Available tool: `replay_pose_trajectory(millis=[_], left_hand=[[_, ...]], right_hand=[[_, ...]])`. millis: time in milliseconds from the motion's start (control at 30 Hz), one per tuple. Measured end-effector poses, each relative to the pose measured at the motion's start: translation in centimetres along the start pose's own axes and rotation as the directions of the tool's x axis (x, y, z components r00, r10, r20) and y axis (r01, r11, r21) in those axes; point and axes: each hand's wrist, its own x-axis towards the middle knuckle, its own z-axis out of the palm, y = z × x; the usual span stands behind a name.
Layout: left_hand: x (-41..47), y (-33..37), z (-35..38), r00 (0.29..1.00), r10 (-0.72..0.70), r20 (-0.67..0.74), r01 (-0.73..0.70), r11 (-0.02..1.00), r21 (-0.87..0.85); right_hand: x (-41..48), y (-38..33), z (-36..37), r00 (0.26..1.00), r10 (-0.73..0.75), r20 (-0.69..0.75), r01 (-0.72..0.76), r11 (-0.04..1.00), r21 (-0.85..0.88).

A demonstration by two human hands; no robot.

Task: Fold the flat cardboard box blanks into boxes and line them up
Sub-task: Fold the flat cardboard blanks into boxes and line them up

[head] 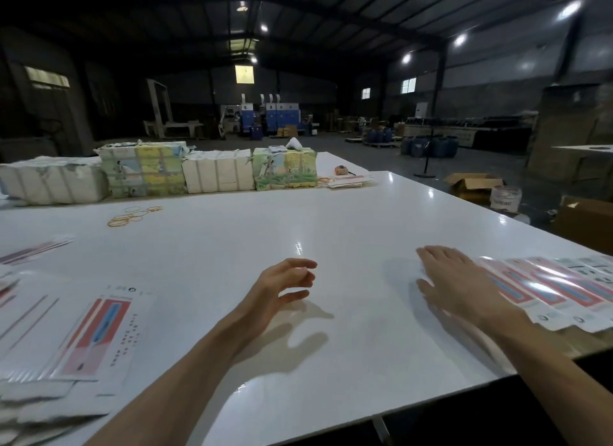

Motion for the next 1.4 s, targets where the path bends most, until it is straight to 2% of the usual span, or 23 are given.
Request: replay_pose_trajectory(millis=[133,233,367,433,500,567,667,700,767,833,900,967,1033,1167,1400], left_hand=[[-0.1,0.1,0.3,0.998,-0.013,-0.061,0.014,1.000,0.027],[-0.2,0.3,0.3,0.992,-0.068,-0.105,0.066,0.998,-0.023],[-0.7,0.7,0.4,0.989,-0.074,-0.125,0.069,0.997,-0.039],[-0.8,1.7,-0.2,0.987,-0.095,-0.129,0.102,0.993,0.051],[-0.8,3.0,-1.8,0.982,-0.122,-0.144,0.157,0.953,0.258],[-0.9,4.6,-4.4,0.965,-0.122,-0.231,0.215,0.874,0.437],[-2.7,7.8,-10.2,0.913,-0.051,-0.404,0.301,0.754,0.584],[-3.9,8.9,-12.5,0.874,-0.005,-0.486,0.358,0.682,0.638],[-6.9,10.8,-17.4,0.756,0.107,-0.645,0.539,0.456,0.708],[-10.4,12.1,-21.5,0.613,0.188,-0.768,0.739,0.207,0.641],[-13.8,12.9,-24.4,0.473,0.225,-0.852,0.876,-0.015,0.483],[-16.8,13.4,-26.0,0.366,0.195,-0.910,0.929,-0.140,0.344],[-18.9,13.6,-26.8,0.332,0.153,-0.931,0.936,-0.175,0.305],[-20.8,14.0,-26.5,0.392,0.205,-0.897,0.914,-0.194,0.355],[-19.9,15.6,-25.0,0.360,0.233,-0.903,0.920,-0.250,0.302]], right_hand=[[3.9,-8.3,-1.1,0.968,-0.210,-0.141,0.223,0.971,0.087],[5.6,-14.9,-1.0,0.944,-0.250,-0.215,0.289,0.941,0.174],[5.7,-20.2,1.3,0.936,-0.279,-0.213,0.334,0.897,0.291],[6.0,-20.7,2.7,0.927,-0.300,-0.226,0.361,0.879,0.312],[6.6,-20.3,3.5,0.929,-0.279,-0.243,0.354,0.862,0.362],[7.1,-19.7,4.0,0.946,-0.227,-0.233,0.310,0.847,0.432],[7.4,-19.4,4.4,0.961,-0.192,-0.200,0.271,0.803,0.531],[7.4,-19.4,4.5,0.962,-0.194,-0.192,0.269,0.795,0.544],[7.5,-19.5,4.4,0.965,-0.193,-0.180,0.262,0.781,0.567],[7.6,-19.4,4.4,0.968,-0.191,-0.164,0.251,0.771,0.585],[7.7,-19.4,4.2,0.969,-0.195,-0.151,0.246,0.762,0.599],[7.8,-19.5,4.2,0.967,-0.208,-0.145,0.252,0.751,0.610],[7.9,-19.6,4.2,0.966,-0.209,-0.149,0.256,0.748,0.613],[8.1,-19.4,4.4,0.968,-0.201,-0.148,0.249,0.746,0.618],[8.1,-19.3,4.4,0.973,-0.186,-0.136,0.230,0.737,0.635]])
